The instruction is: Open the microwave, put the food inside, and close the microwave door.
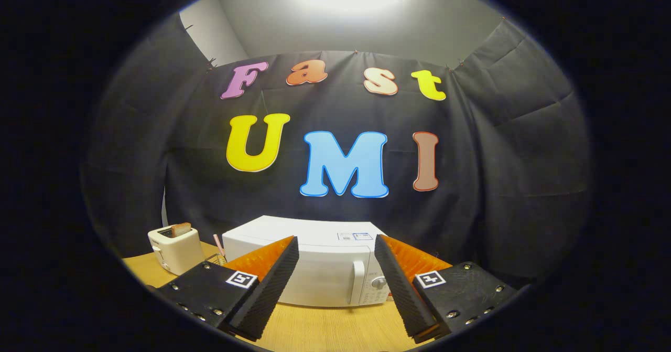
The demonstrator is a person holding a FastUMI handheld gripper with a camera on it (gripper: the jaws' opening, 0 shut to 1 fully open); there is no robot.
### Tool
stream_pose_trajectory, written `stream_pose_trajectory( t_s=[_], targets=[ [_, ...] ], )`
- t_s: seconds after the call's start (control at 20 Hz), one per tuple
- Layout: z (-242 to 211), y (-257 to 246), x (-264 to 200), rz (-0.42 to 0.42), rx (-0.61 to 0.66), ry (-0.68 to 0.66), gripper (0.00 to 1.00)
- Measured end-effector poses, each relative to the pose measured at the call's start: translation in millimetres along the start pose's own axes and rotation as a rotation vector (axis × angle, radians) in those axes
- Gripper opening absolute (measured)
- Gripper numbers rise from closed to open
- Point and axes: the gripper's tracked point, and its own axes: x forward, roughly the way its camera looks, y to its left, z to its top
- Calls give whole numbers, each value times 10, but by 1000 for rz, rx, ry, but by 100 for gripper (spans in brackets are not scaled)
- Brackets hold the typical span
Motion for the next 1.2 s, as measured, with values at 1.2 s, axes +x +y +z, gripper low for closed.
stream_pose_trajectory(
  t_s=[1.2],
  targets=[
    [-1683,-404,1380,-7,22,295,76]
  ],
)
